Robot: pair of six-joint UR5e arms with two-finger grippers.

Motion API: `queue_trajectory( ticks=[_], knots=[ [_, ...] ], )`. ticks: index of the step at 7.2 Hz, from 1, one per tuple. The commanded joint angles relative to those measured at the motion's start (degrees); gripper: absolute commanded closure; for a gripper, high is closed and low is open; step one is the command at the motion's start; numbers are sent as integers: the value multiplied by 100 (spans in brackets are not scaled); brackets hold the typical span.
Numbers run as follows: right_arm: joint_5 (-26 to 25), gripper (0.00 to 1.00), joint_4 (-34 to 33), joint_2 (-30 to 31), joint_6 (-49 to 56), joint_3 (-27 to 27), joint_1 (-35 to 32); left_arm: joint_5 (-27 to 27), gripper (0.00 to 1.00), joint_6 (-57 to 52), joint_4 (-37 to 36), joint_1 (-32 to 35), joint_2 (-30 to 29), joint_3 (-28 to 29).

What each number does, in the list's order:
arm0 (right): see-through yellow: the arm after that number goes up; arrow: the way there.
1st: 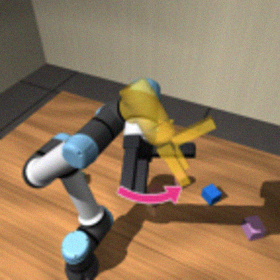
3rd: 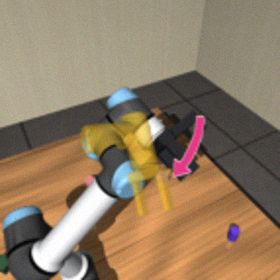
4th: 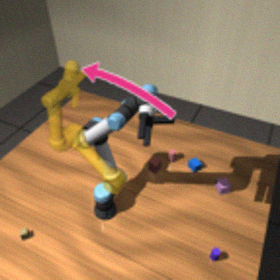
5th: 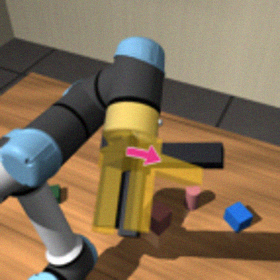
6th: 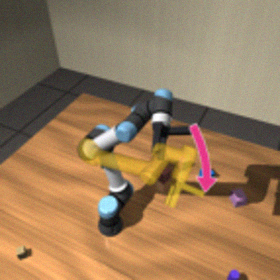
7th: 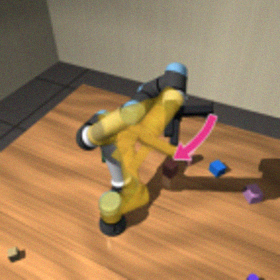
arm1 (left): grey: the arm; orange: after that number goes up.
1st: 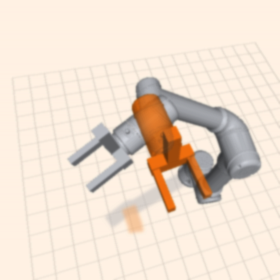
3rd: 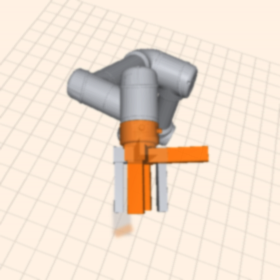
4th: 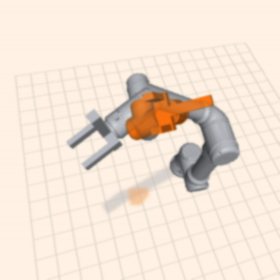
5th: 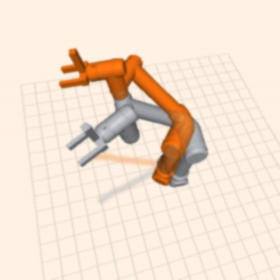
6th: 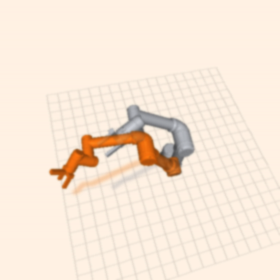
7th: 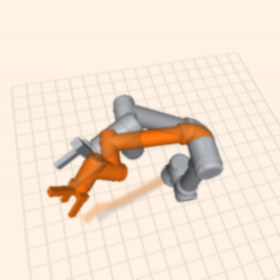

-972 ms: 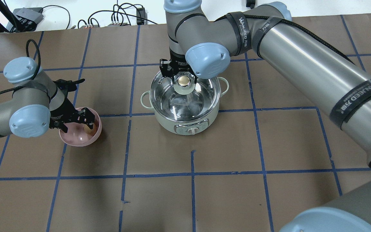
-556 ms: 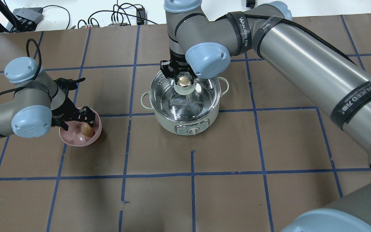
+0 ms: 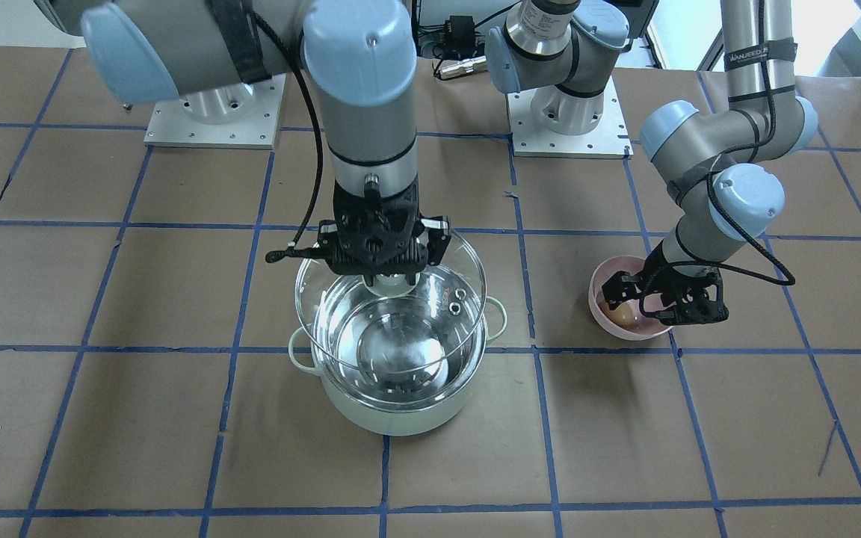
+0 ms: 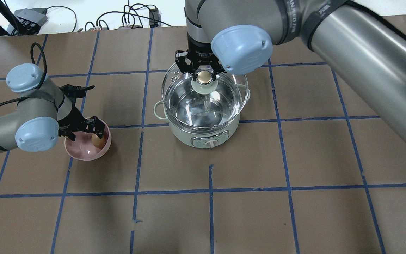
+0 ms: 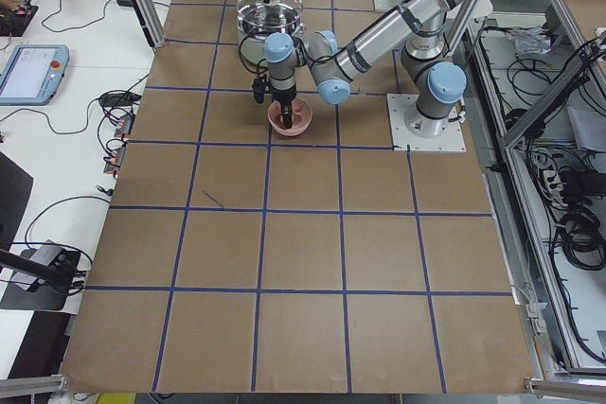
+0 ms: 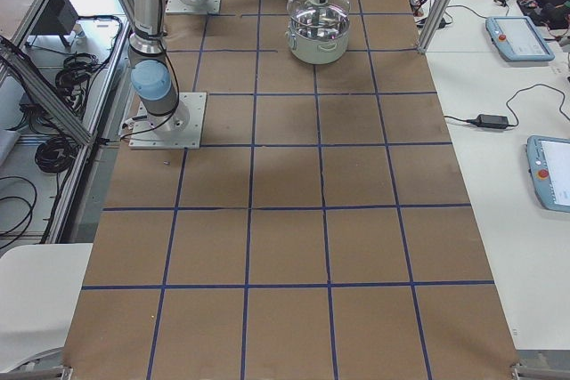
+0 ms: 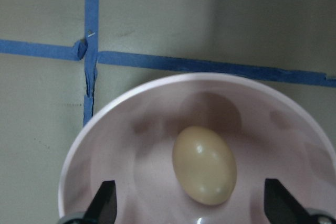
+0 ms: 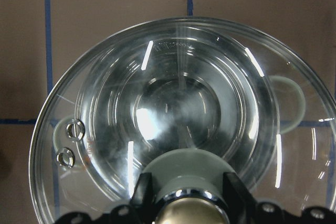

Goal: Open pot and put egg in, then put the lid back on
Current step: 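Grasp the lid knob with the right gripper and lift the lid off the pot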

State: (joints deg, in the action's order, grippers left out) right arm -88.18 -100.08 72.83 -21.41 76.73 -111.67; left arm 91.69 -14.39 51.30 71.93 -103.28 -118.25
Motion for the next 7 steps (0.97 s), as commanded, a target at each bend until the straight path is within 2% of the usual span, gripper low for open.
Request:
queue_trajectory(
  ticks=[1,2,4,6,7],
  knots=[
    [-15,76,899,616,5,-18,75,-10,4,-46,-50,-4,-42,-5],
    [-33,76,1067,705,32,-35,241,-10,5,-46,-76,-4,-121,-5],
    [2,76,1427,942,381,0,1011,-28,5,-38,-147,5,-139,38],
    [20,76,1877,1144,1826,70,2232,-115,5,-38,-174,5,-139,-5],
    [28,76,1895,1224,2156,201,2473,-125,4,-38,-165,5,-139,-14]
  ],
)
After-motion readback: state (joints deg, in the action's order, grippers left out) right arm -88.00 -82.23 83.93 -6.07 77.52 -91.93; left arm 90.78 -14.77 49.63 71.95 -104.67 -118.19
